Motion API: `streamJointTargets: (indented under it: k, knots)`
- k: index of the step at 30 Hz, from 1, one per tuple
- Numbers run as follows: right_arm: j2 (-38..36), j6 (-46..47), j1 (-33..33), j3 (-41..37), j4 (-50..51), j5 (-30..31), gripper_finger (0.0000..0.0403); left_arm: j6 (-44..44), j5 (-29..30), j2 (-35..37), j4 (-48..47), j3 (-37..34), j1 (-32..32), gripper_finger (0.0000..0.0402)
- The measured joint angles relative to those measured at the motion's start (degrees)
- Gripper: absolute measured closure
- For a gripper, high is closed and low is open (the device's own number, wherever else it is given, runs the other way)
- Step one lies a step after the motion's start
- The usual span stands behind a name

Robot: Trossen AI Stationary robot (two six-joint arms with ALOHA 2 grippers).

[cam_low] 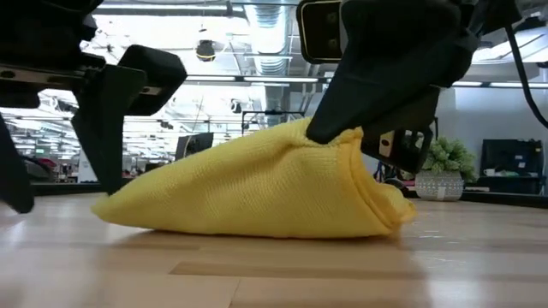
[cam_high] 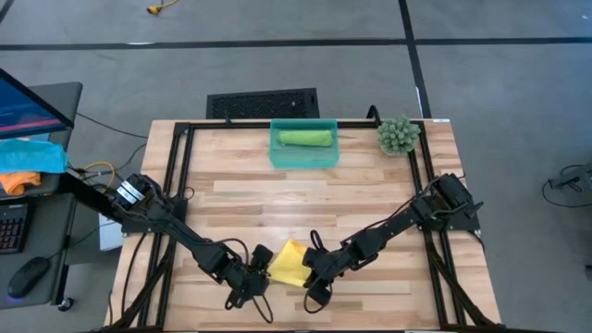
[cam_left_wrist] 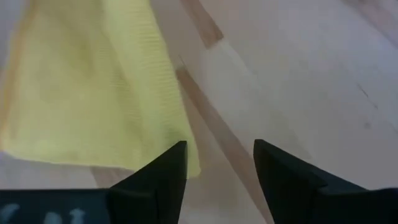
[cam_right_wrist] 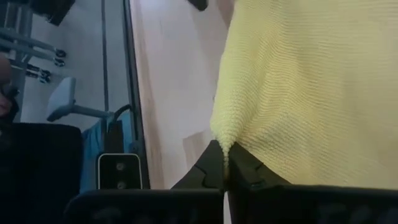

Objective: Roll microfiber towels into tight, uniform cylinder then place into a basket
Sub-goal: Roll the yellow towel

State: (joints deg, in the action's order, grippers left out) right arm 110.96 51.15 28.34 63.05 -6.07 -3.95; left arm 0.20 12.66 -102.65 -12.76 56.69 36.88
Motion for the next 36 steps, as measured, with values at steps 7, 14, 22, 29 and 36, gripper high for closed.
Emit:
streamJointTargets:
  k: [7,14,22,29,36]
  knots:
    - [0.0,1.6,-0.3,0.0,4.0,1.1,0.0396,-0.9,-2.0,-0.9,3.5,0.2,0.8,0.0223]
    - [0.0,2.4,-0.3,0.0,4.4,1.8,0.0387,0.6,-2.3,-2.9,6.6,0.2,0.6,0.0223]
    - [0.0,2.5,-0.3,-0.1,5.1,2.1,0.0392,1.2,-6.1,-5.1,7.3,0.3,-2.1,0.0223]
    - [0.0,2.5,-0.2,-0.1,5.7,2.1,0.0395,0.4,-0.1,-4.3,5.5,0.2,-2.3,0.0223]
    - [0.0,2.5,-0.2,-0.1,5.9,2.1,0.0387,0.9,3.7,-4.3,6.0,0.2,-2.6,0.0223]
